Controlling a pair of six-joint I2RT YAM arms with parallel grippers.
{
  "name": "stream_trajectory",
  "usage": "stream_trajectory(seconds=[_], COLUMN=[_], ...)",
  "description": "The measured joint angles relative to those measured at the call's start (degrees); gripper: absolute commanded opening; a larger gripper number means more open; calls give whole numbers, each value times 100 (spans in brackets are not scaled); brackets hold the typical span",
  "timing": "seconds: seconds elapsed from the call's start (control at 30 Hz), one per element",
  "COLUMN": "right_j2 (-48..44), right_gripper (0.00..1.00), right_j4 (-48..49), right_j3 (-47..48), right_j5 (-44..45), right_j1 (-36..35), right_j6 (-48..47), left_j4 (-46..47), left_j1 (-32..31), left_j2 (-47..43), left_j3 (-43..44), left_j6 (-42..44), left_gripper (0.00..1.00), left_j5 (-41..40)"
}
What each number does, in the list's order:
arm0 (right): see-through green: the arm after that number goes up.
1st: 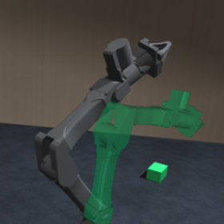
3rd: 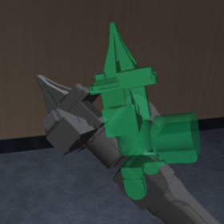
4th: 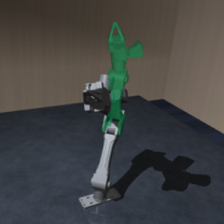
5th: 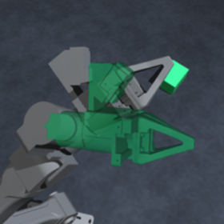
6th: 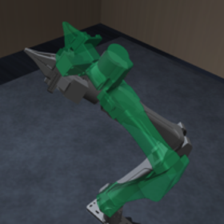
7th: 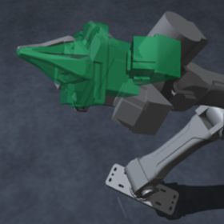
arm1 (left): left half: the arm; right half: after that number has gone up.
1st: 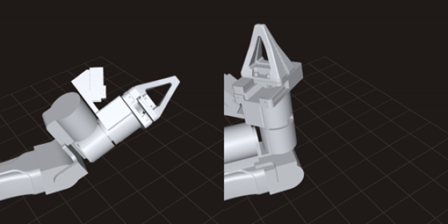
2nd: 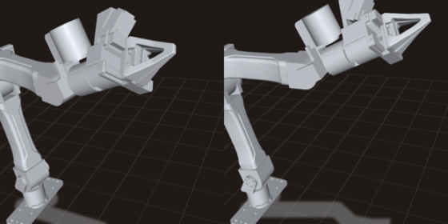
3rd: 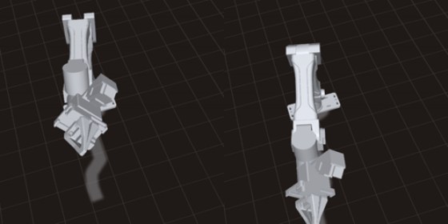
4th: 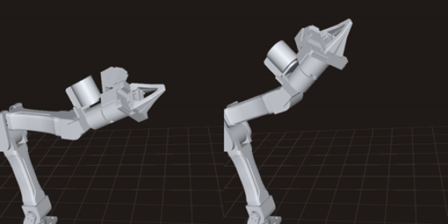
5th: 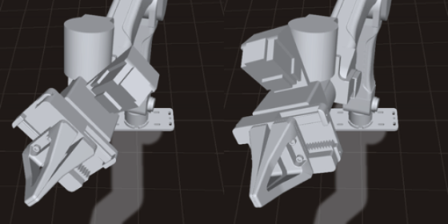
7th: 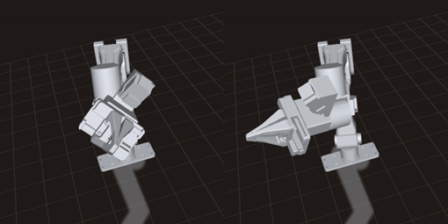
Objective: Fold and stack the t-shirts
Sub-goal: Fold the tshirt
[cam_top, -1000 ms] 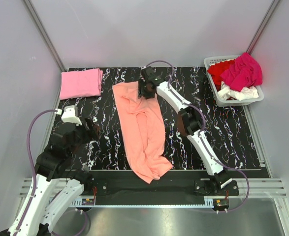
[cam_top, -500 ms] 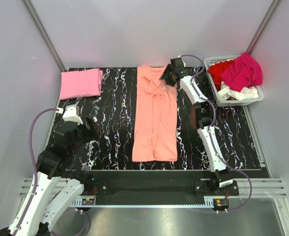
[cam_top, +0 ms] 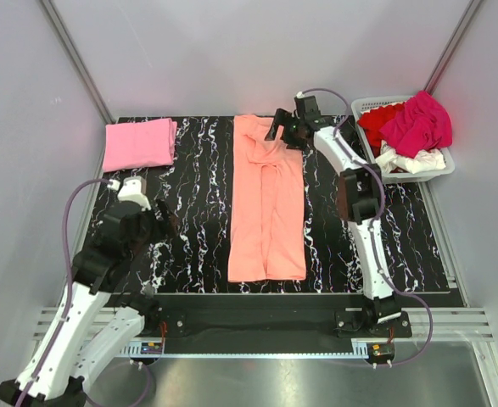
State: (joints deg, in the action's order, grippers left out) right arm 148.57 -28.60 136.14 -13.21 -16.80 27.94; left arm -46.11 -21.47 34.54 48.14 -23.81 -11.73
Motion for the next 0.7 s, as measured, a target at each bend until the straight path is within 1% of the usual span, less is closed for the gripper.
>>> stream_trajectory(seconds=[0.03,0.1,0.2,0.23,0.27,0.37,0.4,0.47,0.5,0.6,0.7], right_j2=[-249,-1145,-3167,-3884,-4570,-6236,-6649,-7163,-7274,-7272,-7453], right_gripper=[100,100,98,95,91,88,87,86,83,79,69], right_j4=[-94,-111,87,107,83,195,131,-11,-168,-420,-686], right_j3=[-236,-1143,-3279,-3976,-4568,-6107,-6592,-7344,-7700,-8564,-9394], right_j5=[4,111,372,444,511,660,732,957,1038,1075,1029], right_j1=[-4,-13,-20,-20,-20,-85,-164,-476,-710,-1196,-1333], right_j6=[-55,-70,87,177,306,671,763,927,1016,1274,1567], left_j4=[20,90,426,527,649,929,1051,1274,1405,1764,2052], left_j1=[0,-2,-68,-114,-190,-455,-568,-813,-953,-1416,-1829], left_j2=[83,428,874,946,986,1060,1108,1268,1373,1722,2017], left_j3=[0,0,-192,-337,-507,-946,-1078,-1261,-1342,-1506,-1598], left_j6=[2,-31,-256,-361,-483,-807,-922,-1130,-1231,-1513,-1784], left_gripper=[78,77,76,76,76,74,74,73,73,72,72], left_j5=[52,282,636,767,883,1141,1187,1274,1292,1303,1296])
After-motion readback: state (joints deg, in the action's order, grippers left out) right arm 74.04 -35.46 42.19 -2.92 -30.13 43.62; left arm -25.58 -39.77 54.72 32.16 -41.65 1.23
